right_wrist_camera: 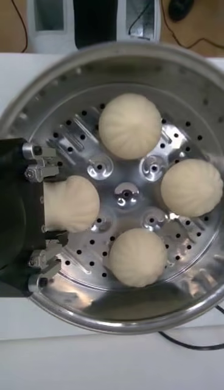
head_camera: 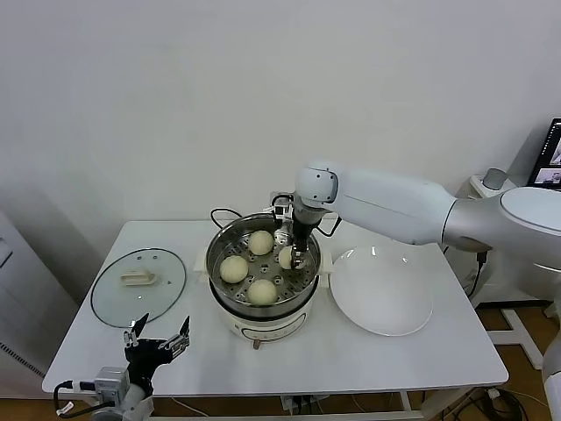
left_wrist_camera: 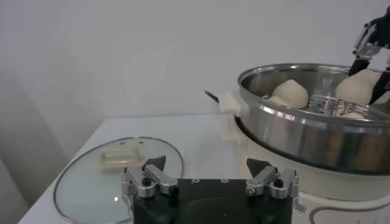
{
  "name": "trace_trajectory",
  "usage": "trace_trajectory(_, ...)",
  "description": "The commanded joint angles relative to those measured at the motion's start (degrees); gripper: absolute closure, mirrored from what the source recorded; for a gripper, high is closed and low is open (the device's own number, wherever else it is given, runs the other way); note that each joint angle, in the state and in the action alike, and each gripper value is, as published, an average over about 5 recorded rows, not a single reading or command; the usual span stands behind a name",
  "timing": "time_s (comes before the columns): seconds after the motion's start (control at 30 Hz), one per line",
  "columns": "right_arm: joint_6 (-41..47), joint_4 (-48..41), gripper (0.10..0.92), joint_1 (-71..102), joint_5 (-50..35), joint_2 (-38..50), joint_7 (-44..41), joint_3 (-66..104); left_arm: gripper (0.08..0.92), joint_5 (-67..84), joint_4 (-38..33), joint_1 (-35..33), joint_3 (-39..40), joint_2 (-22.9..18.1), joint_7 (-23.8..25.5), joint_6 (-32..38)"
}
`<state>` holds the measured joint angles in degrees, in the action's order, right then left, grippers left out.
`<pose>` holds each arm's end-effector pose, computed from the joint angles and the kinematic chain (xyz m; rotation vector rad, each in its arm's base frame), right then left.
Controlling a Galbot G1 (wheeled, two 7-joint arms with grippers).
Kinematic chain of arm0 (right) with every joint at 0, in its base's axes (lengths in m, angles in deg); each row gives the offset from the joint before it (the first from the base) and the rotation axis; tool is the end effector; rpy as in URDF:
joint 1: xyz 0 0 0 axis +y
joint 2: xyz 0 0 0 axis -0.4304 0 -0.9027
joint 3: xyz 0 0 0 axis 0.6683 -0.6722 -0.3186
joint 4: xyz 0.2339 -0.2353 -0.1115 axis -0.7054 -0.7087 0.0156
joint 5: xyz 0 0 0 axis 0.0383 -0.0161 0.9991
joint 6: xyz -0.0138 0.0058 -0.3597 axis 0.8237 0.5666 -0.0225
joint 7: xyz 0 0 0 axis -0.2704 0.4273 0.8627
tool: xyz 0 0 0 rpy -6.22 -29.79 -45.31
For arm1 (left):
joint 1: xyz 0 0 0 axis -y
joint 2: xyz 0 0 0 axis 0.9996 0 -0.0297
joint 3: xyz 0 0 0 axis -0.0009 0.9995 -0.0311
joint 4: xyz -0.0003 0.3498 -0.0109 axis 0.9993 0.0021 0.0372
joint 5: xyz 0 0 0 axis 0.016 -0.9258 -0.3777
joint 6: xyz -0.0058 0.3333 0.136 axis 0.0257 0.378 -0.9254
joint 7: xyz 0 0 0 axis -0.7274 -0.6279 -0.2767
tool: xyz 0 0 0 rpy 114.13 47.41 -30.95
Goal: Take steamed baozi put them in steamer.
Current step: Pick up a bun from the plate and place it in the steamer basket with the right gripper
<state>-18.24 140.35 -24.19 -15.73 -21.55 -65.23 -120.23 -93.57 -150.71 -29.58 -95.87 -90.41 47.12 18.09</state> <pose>0.5723 0.1271 -0.0896 1.2561 -1.4112 1.2687 0.1723 0.0435 -0.2644 -0.0421 -2.7954 -0.0815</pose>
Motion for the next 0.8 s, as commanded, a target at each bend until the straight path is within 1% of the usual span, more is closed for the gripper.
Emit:
trace_trajectory(0.03, 0.82, 0.28, 0.538, 2.47, 2.75, 0.4, 1.3, 1.34, 0.177, -0.09, -0.08, -0.06, 0.11, -2.57, -0.03, 0.04)
trace_trajectory(0.07, 0.83, 0.56, 0.531, 2.58, 2.76, 0.67, 1.57, 1.59, 0.177, -0.13, -0.14, -0.06, 0.15, -2.64, -0.04, 0.04)
trace_trajectory(0.17, 0.88, 0.95, 0.477, 2.89, 2.57, 1.06, 2.7, 2.61, 0.177, -0.26, -0.48, -0.1, 0.31, -2.79, -0.05, 0.02)
trace_trajectory(0.4, 1.23, 1.61, 0.276, 1.88, 2.35, 2.49, 3.51, 5.84, 0.177, -0.64, -1.55, -0.88, 0.4, -2.8, -0.13, 0.09)
trace_trajectory(0.5, 1.37, 3.05, 0.219, 0.65, 1.95, 4.57, 3.22, 8.0, 0.177, -0.89, -2.16, -1.12, 0.3, -2.8, -0.11, 0.05)
trace_trajectory(0.7, 0.36, 7.32, 0.203, -2.38, -0.11, 11.23, 2.89, 14.03, 0.177, 0.34, -2.59, -0.85, -0.9, -2.8, -0.22, 0.1)
trace_trajectory(0.8, -2.67, 10.03, 0.203, -1.66, -3.25, 15.44, 6.07, 19.21, 0.177, 2.69, -3.04, -0.65, -1.4, -2.8, -0.4, 0.66)
